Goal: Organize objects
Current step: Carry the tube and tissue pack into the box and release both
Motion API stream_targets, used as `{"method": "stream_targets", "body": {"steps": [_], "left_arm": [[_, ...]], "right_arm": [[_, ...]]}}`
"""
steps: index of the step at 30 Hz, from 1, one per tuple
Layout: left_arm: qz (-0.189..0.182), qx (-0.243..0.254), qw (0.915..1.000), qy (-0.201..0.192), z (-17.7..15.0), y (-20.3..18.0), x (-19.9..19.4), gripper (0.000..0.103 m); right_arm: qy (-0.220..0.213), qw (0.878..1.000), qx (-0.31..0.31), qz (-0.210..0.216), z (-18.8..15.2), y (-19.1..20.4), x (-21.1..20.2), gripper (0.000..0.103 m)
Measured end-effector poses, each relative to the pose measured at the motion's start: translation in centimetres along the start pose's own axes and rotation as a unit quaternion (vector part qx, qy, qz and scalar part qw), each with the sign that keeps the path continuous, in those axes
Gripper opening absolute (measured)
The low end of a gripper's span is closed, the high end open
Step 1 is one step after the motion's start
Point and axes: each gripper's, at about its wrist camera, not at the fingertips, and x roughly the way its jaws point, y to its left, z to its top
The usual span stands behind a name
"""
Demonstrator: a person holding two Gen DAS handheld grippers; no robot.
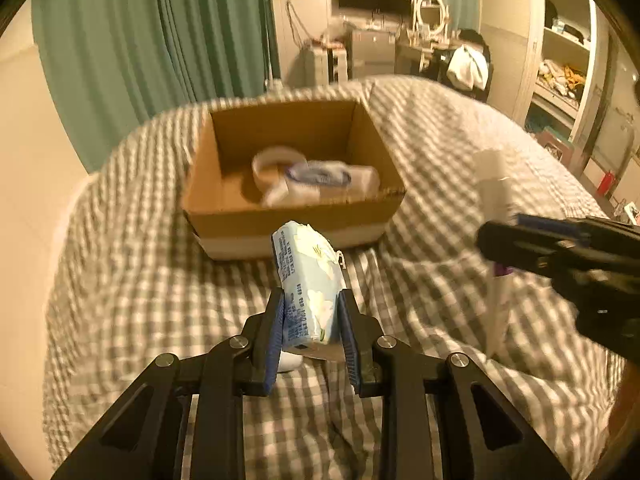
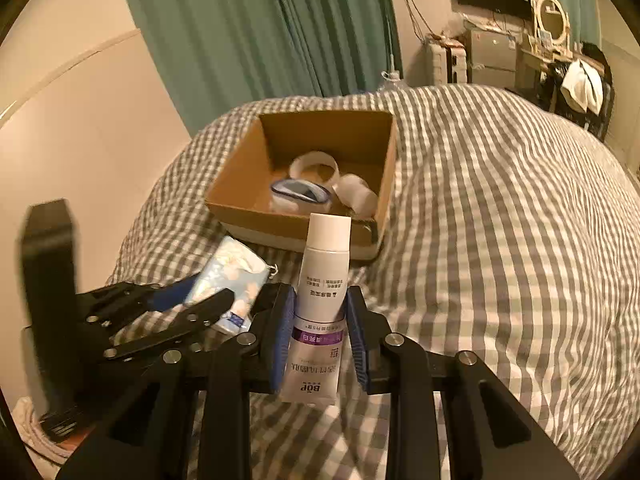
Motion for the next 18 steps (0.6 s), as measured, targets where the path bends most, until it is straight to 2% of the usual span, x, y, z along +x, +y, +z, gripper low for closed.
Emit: {"method": "stream_targets", "body": {"steps": [3,9,18], "left_arm": [[0.005,-0.006,0.9996,-0.027,1.1,1.1,-2.2,0.027],[0.009,-0.013,0.9983,-0.056,3.0,2.5,-4.4,0.027],[0.024,-0.028,0.996,-0.082,7.3,5.1,-5.6,0.027]], "right_arm": [[-0.011,1.0,-0.014,0.0,0.4,1.2,-1.0,0.026],[-0.034,0.998,-0.047,-0.011,1.7,3.5,-3.3,0.026],[-0.075,0.993,-0.086,-0.018,6.2,5.6,-5.1,0.026]]}}
